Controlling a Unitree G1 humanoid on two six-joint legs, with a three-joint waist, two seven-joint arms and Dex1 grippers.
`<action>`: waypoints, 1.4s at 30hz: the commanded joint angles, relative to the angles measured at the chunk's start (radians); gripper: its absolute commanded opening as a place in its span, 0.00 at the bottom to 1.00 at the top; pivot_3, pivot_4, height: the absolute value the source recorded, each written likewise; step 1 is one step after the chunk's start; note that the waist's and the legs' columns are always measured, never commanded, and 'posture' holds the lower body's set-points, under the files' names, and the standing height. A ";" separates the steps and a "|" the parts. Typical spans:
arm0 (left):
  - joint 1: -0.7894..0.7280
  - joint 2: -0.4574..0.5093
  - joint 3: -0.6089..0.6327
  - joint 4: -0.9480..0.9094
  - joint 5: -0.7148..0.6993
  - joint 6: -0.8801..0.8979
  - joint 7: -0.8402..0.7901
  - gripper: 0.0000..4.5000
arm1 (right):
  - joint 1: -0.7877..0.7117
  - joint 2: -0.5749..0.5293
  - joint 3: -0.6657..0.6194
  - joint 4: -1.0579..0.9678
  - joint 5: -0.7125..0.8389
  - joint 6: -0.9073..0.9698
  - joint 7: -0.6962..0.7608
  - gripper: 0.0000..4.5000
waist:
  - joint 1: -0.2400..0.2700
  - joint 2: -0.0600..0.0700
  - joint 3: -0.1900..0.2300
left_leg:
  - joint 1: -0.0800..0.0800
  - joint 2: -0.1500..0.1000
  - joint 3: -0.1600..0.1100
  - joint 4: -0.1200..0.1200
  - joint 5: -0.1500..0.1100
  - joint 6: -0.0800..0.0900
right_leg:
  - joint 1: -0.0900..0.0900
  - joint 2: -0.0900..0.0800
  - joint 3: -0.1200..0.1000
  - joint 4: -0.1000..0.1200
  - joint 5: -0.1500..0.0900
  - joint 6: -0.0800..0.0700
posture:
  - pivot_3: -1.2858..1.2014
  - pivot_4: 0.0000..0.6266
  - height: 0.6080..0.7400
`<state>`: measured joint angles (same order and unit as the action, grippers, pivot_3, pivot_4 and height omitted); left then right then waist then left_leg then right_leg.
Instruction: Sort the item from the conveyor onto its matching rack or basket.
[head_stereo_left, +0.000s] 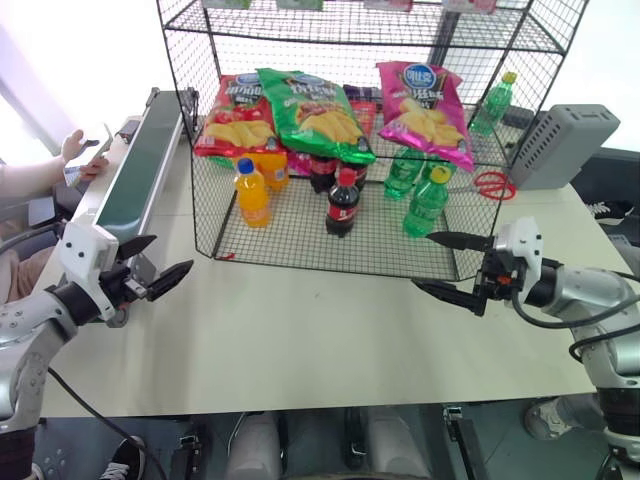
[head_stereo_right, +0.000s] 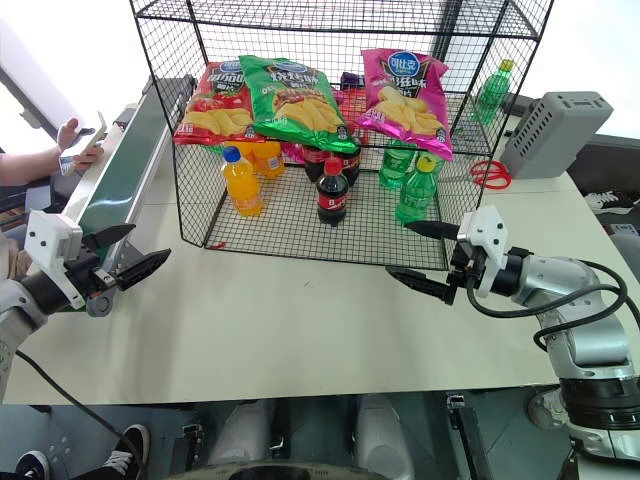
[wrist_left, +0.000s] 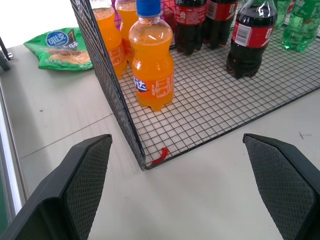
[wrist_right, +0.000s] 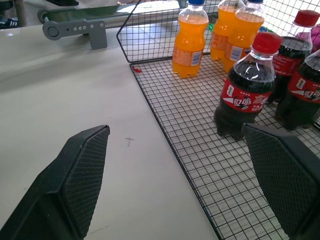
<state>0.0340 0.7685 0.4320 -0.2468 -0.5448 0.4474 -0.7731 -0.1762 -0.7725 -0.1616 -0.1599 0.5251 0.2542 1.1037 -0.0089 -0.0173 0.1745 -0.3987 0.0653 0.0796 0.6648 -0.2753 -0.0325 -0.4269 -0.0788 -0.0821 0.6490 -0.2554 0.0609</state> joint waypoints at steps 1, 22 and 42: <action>-0.017 -0.002 0.015 -0.028 0.012 -0.027 0.017 1.00 | -0.024 0.003 -0.003 0.006 -0.011 -0.026 0.003 0.98 | 0.000 0.000 0.000 | 0.000 0.000 0.000 0.000 0.000 0.000 | 0.000 0.000 0.000 0.000 0.000 0.000 | 0.52 0.24 1.00; -0.035 -0.001 0.003 -0.003 0.016 -0.022 0.006 1.00 | -0.050 0.008 0.020 0.046 -0.056 -0.068 0.010 0.98 | 0.000 0.000 0.000 | 0.000 0.000 0.000 0.000 0.000 0.000 | 0.000 0.000 0.000 0.000 0.000 0.000 | 0.52 0.24 1.00; -0.031 -0.006 -0.005 0.008 0.037 -0.033 -0.010 1.00 | -0.058 0.018 0.039 0.071 -0.087 -0.105 0.025 0.98 | 0.000 0.000 0.000 | 0.000 0.000 0.000 0.000 0.000 0.000 | 0.000 0.000 0.000 0.000 0.000 0.000 | 0.52 0.24 1.00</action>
<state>0.0044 0.7597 0.4106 -0.2332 -0.5101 0.4319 -0.7834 -0.2184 -0.7614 -0.1169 -0.0805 0.4337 0.1670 1.1262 -0.0093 -0.0173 0.1745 -0.3985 0.0652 0.0798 0.6648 -0.2753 -0.0325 -0.4269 -0.0788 -0.0821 0.6493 -0.2554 0.0610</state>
